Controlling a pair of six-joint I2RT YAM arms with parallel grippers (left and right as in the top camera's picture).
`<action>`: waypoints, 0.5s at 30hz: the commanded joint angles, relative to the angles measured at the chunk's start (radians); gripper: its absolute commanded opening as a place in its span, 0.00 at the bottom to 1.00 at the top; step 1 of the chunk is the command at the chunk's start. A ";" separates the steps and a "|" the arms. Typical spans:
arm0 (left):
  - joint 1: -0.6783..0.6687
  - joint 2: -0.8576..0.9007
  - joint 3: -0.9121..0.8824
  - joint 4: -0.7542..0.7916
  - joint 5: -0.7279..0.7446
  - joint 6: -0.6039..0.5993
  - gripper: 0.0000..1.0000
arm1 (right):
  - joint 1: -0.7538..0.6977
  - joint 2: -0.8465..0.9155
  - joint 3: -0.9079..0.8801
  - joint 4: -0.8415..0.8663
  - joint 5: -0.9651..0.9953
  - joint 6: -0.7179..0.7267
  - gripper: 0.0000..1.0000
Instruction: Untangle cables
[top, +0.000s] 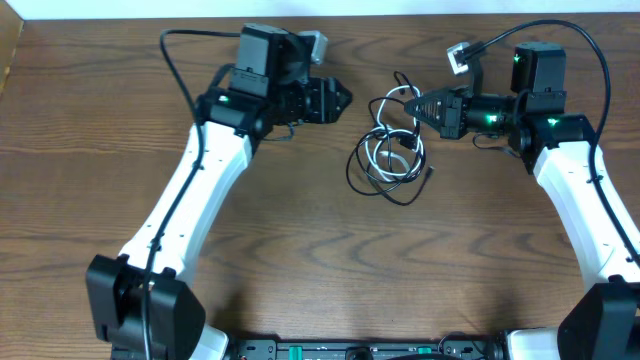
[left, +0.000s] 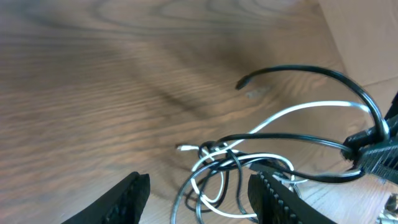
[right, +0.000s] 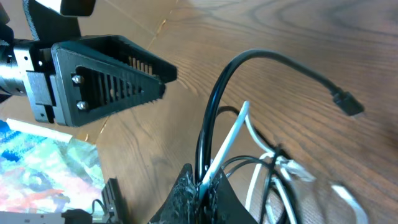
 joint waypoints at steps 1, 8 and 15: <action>-0.055 0.056 0.005 0.040 0.023 -0.009 0.56 | 0.001 0.001 0.004 -0.003 -0.034 -0.019 0.01; -0.105 0.128 0.005 0.151 0.124 -0.009 0.56 | 0.001 0.001 0.004 -0.007 -0.034 -0.019 0.01; -0.110 0.189 0.005 0.233 0.119 -0.009 0.56 | 0.002 0.001 0.004 -0.011 -0.034 -0.023 0.01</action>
